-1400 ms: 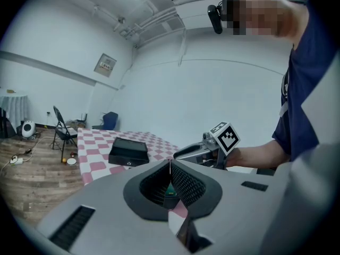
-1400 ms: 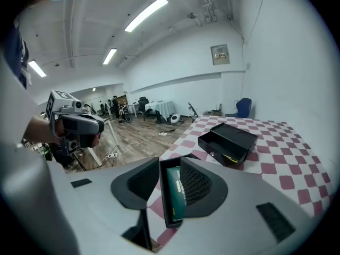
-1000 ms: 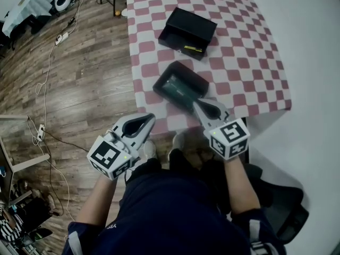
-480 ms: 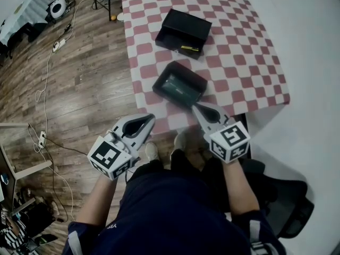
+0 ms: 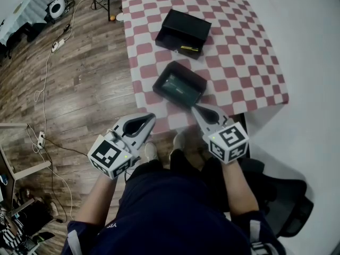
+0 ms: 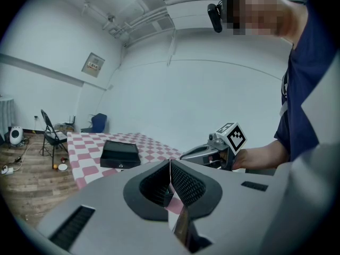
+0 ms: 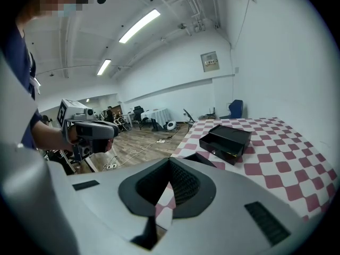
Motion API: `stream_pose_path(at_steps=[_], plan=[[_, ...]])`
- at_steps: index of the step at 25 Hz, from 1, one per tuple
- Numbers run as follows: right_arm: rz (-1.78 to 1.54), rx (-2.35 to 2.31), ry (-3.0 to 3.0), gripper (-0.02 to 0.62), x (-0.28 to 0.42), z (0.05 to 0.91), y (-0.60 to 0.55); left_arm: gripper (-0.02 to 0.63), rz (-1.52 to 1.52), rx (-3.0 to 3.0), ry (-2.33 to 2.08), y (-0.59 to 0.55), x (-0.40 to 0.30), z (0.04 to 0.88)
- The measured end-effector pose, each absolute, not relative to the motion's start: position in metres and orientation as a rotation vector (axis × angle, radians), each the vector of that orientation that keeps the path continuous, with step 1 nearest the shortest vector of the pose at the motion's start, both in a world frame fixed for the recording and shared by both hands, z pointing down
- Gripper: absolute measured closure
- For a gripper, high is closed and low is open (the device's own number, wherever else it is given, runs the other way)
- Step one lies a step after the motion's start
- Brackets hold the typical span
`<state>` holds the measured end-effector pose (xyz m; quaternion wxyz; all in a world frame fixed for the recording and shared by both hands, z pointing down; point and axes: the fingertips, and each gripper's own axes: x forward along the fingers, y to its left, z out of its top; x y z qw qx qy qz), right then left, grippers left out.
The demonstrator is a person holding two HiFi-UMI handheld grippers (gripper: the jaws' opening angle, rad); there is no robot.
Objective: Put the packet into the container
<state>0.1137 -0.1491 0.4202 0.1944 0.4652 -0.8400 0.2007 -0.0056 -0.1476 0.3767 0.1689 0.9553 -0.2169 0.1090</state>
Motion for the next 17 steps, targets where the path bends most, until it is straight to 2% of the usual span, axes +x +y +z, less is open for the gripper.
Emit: stream_pose_path(at_steps=[17], plan=[[0.587, 1.284, -2.329, 0.58, 0.1196, 0.4295, -0.152, 0.578, 0.279, 2.751, -0.592, -0.1469, -0.0012, 0.38]])
